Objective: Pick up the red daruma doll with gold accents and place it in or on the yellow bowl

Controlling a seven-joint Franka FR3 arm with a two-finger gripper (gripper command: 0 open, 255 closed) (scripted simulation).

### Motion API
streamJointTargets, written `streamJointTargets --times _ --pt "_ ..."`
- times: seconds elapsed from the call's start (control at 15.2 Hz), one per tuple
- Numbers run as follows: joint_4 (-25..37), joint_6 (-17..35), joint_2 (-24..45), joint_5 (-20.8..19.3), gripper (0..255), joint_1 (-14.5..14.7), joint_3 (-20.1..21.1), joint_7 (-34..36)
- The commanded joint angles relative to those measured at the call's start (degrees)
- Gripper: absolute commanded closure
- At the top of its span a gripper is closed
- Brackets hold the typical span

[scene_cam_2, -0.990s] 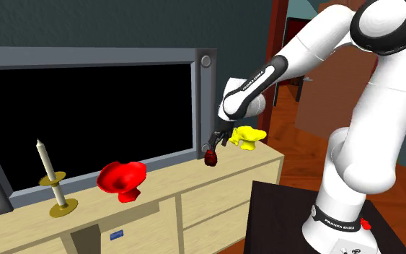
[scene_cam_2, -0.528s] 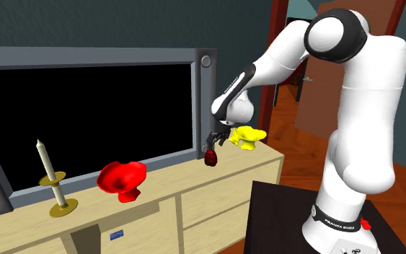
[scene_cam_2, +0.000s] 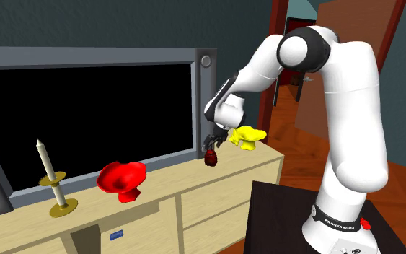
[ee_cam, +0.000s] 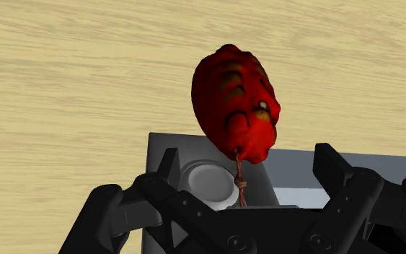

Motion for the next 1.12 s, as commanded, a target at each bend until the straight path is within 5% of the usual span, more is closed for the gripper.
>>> streamJointTargets --times 0.0,0.66,0.73,1.06 --pt "1.17 0.59 1.88 2.17 0 -0.83 1.22 -1.69" --pt "2.63 1.29 4.15 4.41 0 -1.82 2.68 -3.47" --pt "2.63 1.29 4.15 4.41 255 -1.82 2.68 -3.47" --pt "2.66 1.28 4.18 4.40 255 -1.82 2.68 -3.46"
